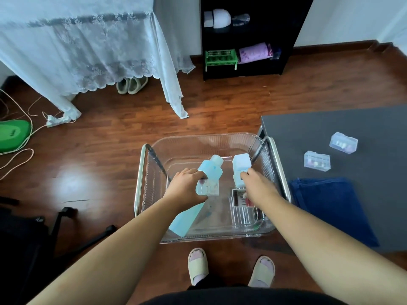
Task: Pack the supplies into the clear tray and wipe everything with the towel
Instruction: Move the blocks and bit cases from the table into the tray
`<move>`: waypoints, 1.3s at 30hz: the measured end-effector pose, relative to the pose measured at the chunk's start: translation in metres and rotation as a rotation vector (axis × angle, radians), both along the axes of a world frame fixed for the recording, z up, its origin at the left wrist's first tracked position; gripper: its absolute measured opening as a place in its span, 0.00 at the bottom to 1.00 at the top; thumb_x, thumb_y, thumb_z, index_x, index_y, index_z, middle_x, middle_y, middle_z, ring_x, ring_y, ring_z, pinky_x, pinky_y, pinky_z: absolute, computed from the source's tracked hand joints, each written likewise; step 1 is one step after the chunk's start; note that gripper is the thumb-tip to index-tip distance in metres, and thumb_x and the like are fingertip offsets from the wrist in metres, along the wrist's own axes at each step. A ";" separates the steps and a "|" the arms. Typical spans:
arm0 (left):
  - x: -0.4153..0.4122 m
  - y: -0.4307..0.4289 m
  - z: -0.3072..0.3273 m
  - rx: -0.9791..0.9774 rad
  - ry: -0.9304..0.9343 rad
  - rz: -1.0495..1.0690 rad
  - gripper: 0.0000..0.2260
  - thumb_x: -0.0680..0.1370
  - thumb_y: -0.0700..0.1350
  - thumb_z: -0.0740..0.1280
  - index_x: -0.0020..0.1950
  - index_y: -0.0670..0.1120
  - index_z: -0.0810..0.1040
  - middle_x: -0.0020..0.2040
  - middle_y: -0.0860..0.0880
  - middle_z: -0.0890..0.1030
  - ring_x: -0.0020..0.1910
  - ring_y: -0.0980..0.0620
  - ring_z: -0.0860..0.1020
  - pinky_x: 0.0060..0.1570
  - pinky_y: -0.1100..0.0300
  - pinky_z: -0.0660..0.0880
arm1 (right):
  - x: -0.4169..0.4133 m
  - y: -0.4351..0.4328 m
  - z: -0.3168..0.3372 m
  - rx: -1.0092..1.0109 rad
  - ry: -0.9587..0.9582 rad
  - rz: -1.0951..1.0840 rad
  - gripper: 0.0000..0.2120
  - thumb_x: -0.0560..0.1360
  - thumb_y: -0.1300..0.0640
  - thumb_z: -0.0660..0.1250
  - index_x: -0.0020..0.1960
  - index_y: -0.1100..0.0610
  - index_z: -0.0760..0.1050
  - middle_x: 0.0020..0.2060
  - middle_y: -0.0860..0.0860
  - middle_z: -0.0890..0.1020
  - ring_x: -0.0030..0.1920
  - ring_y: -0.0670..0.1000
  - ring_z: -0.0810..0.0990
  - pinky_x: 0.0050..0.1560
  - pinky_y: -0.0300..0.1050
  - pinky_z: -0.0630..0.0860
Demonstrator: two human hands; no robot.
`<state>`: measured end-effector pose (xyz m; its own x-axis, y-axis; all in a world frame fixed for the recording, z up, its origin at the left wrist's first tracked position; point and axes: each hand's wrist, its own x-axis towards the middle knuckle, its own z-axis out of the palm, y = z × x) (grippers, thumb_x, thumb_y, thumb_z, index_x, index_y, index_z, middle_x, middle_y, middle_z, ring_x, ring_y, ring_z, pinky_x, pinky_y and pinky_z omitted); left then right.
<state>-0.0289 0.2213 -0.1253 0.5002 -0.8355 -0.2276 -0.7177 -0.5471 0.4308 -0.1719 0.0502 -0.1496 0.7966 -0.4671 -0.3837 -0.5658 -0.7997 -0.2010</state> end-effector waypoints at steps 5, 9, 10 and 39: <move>-0.012 -0.011 0.014 -0.030 0.025 -0.019 0.21 0.68 0.50 0.74 0.59 0.50 0.76 0.56 0.52 0.78 0.55 0.50 0.73 0.46 0.61 0.65 | 0.020 -0.026 0.053 -0.102 -0.153 0.101 0.18 0.72 0.62 0.68 0.61 0.58 0.70 0.58 0.54 0.73 0.56 0.57 0.74 0.52 0.50 0.74; -0.027 -0.033 0.015 -0.049 0.049 -0.047 0.20 0.68 0.49 0.73 0.59 0.48 0.76 0.56 0.51 0.78 0.56 0.49 0.73 0.49 0.60 0.68 | 0.011 -0.055 0.079 -0.171 -0.292 0.125 0.27 0.73 0.53 0.70 0.68 0.57 0.67 0.67 0.53 0.71 0.67 0.54 0.68 0.65 0.49 0.68; -0.031 -0.039 0.013 -0.053 0.053 -0.051 0.19 0.68 0.49 0.73 0.58 0.47 0.77 0.55 0.50 0.78 0.56 0.49 0.74 0.49 0.60 0.68 | 0.005 -0.060 0.081 -0.167 -0.314 0.100 0.30 0.73 0.51 0.70 0.71 0.57 0.64 0.69 0.53 0.69 0.70 0.54 0.65 0.68 0.50 0.66; -0.089 -0.084 -0.099 0.116 0.243 0.220 0.25 0.68 0.45 0.76 0.60 0.49 0.70 0.57 0.47 0.74 0.48 0.47 0.78 0.51 0.53 0.76 | -0.039 -0.095 0.027 0.204 -0.527 -0.034 0.31 0.76 0.50 0.62 0.76 0.46 0.53 0.76 0.41 0.57 0.76 0.42 0.52 0.68 0.43 0.57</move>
